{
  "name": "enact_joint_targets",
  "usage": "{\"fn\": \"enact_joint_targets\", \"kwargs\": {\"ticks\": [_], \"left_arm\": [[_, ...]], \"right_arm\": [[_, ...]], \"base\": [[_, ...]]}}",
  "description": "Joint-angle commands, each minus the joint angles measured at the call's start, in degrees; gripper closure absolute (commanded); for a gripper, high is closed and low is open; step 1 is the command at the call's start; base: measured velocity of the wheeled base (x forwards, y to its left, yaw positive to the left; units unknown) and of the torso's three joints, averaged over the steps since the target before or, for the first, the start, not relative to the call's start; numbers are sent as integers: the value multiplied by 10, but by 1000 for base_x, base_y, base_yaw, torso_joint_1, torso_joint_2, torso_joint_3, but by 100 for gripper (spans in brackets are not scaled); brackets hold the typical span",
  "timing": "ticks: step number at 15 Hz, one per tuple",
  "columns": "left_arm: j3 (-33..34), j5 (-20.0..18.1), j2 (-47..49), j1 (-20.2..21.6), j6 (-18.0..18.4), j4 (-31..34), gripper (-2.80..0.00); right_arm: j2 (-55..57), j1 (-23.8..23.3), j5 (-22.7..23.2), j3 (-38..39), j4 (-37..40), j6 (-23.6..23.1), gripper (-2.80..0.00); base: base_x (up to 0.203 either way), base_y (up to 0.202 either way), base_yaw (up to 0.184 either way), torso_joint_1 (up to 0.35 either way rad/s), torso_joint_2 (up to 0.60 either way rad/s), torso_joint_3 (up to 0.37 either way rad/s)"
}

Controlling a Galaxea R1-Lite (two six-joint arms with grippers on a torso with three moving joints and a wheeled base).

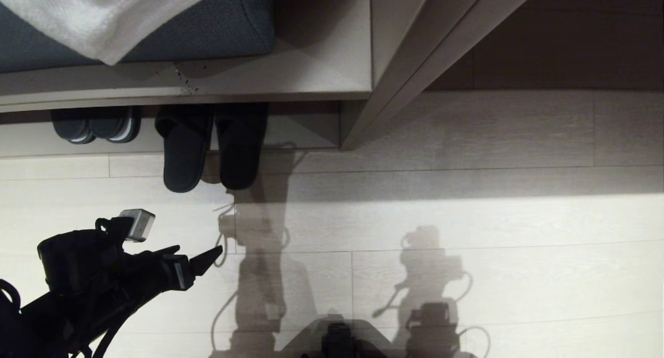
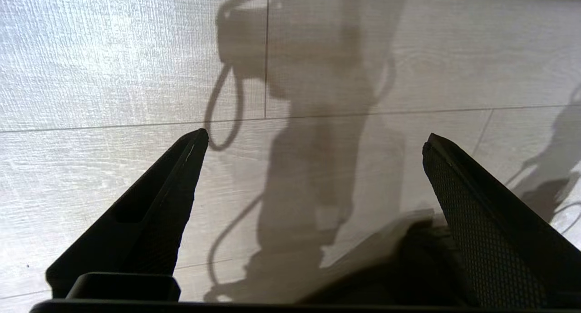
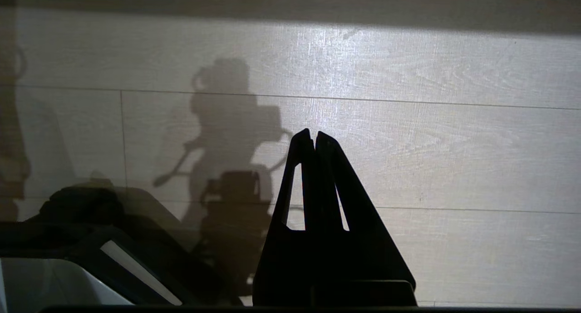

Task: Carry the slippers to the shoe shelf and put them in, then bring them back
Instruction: Pick up the slippers in the shoe cabinet

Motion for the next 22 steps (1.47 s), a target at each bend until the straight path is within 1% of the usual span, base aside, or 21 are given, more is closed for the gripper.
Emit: {"fn": "enact_joint_targets", "kwargs": {"ticks": [1,2,4,7,8,11,16,20,22], "left_arm": [[-10,15,23,-1,-1,-34,-280],[-17,17,28,-5,-1,-49,-280],[-26,16,28,-12,-3,-53,-280],[-75,14,30,-18,-2,-48,-280],[-81,13,28,-18,-2,-48,-280],[-91,13,30,-16,-2,-49,-280],[-138,13,59,-2,-3,-49,-280],[-151,12,76,-2,-7,-51,-280],[-154,11,76,-2,-2,-52,-280]], "right_arm": [[-22,0,0,23,0,0,0],[-22,0,0,23,0,0,0],[-22,0,0,23,0,0,0],[-22,0,0,23,0,0,0],[-22,0,0,23,1,0,0],[-22,0,0,23,0,0,0],[-22,0,0,23,0,0,0],[-22,0,0,23,0,0,0],[-22,0,0,23,0,0,0]], "base": [[0,0,0,0,0,0],[0,0,0,0,0,0],[0,0,0,0,0,0],[0,0,0,0,0,0],[0,0,0,0,0,0],[0,0,0,0,0,0],[0,0,0,0,0,0],[0,0,0,0,0,0],[0,0,0,0,0,0]]}}
